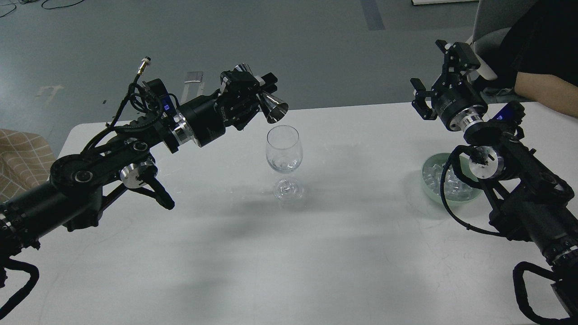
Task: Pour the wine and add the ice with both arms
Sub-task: 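Turn the jigger upright and move it away from the glass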
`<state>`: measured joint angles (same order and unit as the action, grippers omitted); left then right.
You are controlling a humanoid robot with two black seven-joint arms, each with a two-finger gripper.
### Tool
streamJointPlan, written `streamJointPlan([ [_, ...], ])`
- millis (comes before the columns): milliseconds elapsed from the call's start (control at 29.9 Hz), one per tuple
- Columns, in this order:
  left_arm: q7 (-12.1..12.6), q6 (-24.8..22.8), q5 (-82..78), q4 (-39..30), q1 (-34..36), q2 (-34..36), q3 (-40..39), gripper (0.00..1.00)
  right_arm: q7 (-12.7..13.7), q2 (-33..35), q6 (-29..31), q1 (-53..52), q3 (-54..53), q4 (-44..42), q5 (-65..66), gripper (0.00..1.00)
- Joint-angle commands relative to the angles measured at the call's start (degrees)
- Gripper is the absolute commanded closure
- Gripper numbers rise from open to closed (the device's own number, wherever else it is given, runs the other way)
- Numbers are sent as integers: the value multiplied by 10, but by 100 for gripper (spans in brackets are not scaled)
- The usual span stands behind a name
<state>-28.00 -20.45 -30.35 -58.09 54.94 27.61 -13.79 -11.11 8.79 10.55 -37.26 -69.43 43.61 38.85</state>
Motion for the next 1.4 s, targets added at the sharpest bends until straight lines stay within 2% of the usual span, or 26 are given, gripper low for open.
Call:
streamJointPlan([
  [0,0,12,0,0,-1,0,-1,100,0,0,0,0,0,1,0,0],
  [167,0,9,20,0,0,5,-6,100,0,1,0,0,0,1,-1,0],
  [334,0,-35,138,0,-16,10,-55,100,1,1,0,0,1,8,-1,0],
  [368,7,-49,175,0,-23,10,-69,100,1,2,0,0,1,9,-1,0],
  [401,16,-54,190,0,-25,11,-77,100,1,3,-1,0,0,9,-1,0],
  [468,56,-75,239,0,-34,24,-98,100,2,9,-3,1,1,13,-1,0],
  [535,75,-76,266,0,-41,32,-103,100,3,11,-4,3,1,18,-1,0],
  [568,95,-76,299,-1,-46,39,-105,100,7,12,-4,8,0,21,-1,0],
  [602,105,-76,319,-2,-48,40,-106,100,8,12,-4,10,0,21,-1,0],
  [669,152,-76,405,-12,-64,53,-106,100,9,19,-4,12,1,26,-1,0],
  [769,180,-76,447,-33,-87,72,-106,100,13,26,-6,18,1,32,-2,0],
  [936,185,-76,477,-77,-138,96,-106,100,20,37,-12,30,1,48,-2,0],
  [1170,206,-61,558,-105,-192,125,-109,100,24,37,-13,38,1,50,-2,0],
  [1237,217,-59,590,-106,-213,132,-127,100,27,37,-13,39,1,49,-1,0],
  [1371,223,-50,611,-106,-264,140,-191,100,30,38,-21,40,2,50,-1,0],
])
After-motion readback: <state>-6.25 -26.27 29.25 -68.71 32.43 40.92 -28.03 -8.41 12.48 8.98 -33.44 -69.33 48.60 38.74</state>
